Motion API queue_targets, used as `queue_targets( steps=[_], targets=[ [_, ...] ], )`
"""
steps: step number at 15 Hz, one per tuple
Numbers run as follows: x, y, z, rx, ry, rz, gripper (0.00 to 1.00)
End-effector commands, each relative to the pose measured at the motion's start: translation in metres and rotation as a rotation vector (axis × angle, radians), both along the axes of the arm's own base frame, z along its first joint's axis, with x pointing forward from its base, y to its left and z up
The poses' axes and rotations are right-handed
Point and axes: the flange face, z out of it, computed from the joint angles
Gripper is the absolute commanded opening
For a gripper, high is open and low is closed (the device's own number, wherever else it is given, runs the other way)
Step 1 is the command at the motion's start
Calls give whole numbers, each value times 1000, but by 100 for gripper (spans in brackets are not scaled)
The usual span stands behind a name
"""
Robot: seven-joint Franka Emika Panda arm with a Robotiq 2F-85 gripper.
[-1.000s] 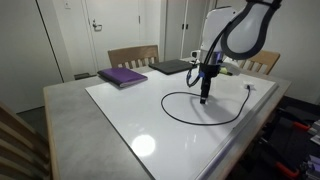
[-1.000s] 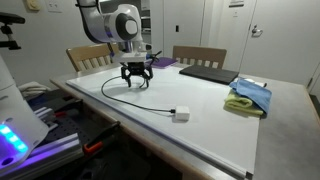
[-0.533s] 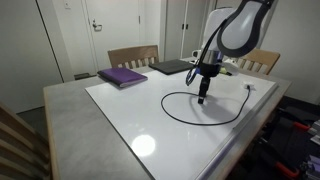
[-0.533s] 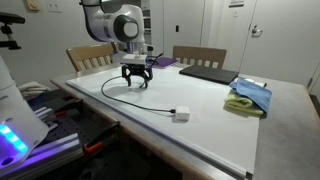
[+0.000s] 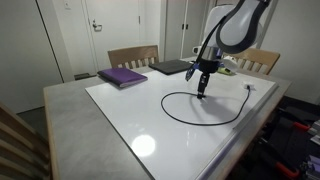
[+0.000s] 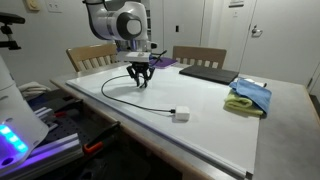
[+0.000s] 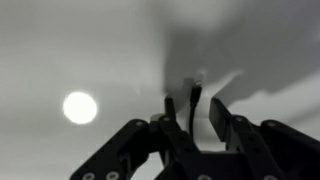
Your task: Move the ends of the charger to the opposite sides
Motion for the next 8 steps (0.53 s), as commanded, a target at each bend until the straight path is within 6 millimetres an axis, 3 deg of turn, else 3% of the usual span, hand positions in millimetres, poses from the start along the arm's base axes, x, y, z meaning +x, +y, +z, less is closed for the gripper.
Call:
queue_targets(
  steps=[1,3,8],
  targets=[
    [4,-2,-8,5,-1,3,11],
    [5,-3,-7,2,-6,3,1],
    [7,0,-1,-9,-3,55,1]
  ],
)
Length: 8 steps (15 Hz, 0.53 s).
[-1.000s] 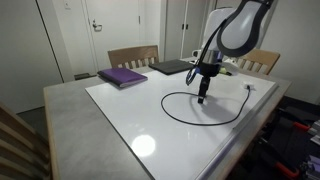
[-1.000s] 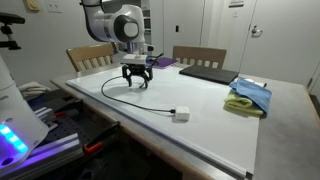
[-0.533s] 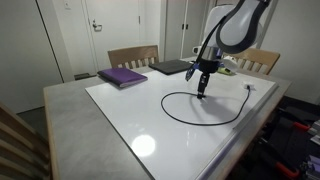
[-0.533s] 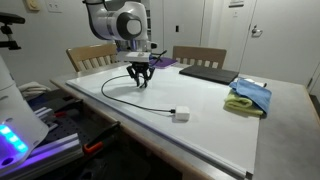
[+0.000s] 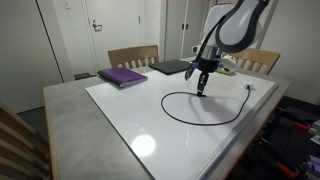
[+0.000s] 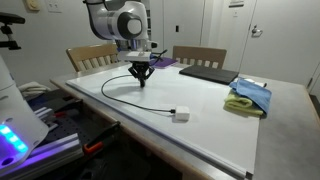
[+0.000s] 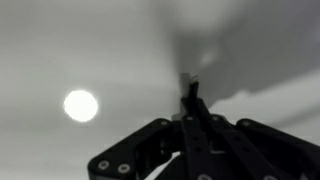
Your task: Move the ends of the charger to the opposite sides
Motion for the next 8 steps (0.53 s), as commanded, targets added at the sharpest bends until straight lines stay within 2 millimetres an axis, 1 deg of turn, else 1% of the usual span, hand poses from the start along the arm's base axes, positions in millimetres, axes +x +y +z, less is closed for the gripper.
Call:
queue_targets(
  steps=[1,2,5,6,8],
  targets=[
    [6,2,-1,-6,3,82,1],
    [8,6,1,-4,5,133,1],
    [15,30,7,23,-29,314,1],
    [8,23,6,8,-23,223,6],
    [11,35,9,17,-35,279,6]
  ],
)
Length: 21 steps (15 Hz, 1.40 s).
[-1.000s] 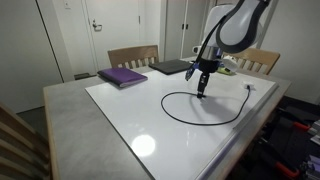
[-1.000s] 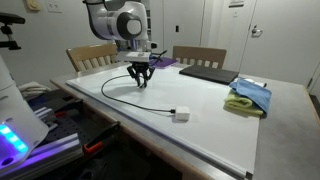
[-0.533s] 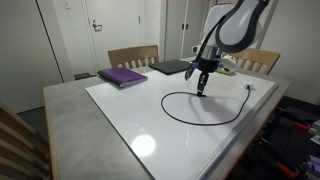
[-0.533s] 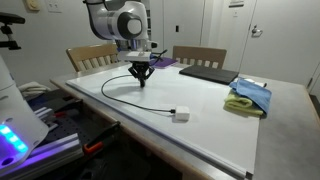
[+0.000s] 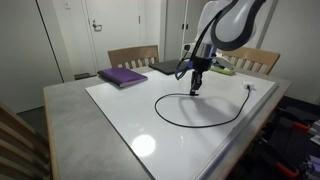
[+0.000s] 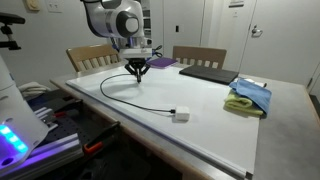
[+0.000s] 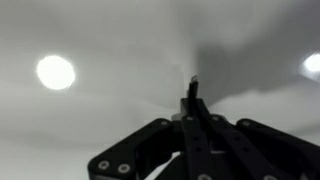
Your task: Move the ends of the charger to the opposite sides
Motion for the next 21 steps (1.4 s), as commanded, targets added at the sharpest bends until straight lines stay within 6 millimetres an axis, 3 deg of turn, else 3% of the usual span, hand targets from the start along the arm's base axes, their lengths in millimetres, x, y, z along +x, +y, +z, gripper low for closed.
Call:
queue_targets(
  steps=[1,5,9,13,14,15,21],
  targets=[
    [1,2,0,0,-1,7,6],
    [4,6,0,26,-63,92,1],
    [16,25,21,-4,-136,326,1],
    [32,50,27,23,-148,542,1],
    [20,46,27,7,-149,452,1],
    [22,50,29,12,-154,461,6],
    [21,48,27,8,-150,454,6]
  ],
)
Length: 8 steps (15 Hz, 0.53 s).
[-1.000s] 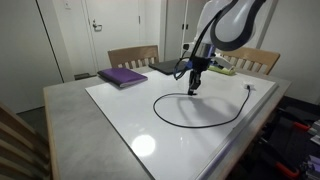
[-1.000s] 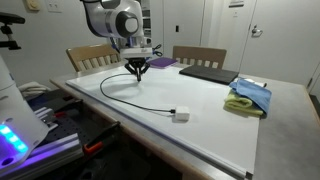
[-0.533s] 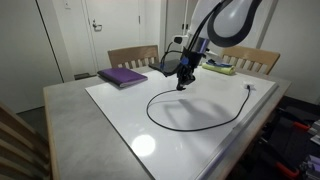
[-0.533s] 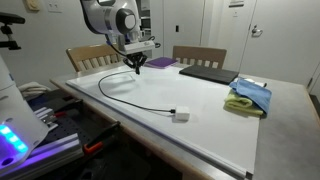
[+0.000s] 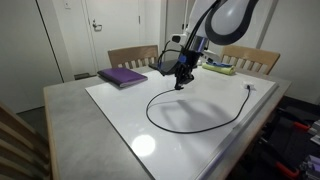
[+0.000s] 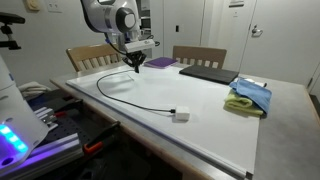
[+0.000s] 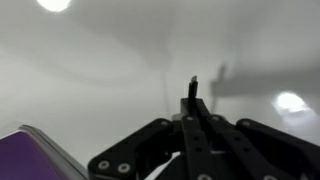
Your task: Move the ends of the charger to the opposite sides
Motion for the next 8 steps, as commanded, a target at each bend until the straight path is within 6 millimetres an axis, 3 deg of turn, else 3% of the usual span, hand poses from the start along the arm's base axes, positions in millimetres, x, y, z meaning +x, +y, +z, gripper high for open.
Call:
queue_targets(
  steps=[1,4,8],
  targets=[
    [0,1,-1,0,-1,-1,6],
    [3,2,0,4,-10,31,1],
    [24,19,11,9,-57,290,1]
  ],
)
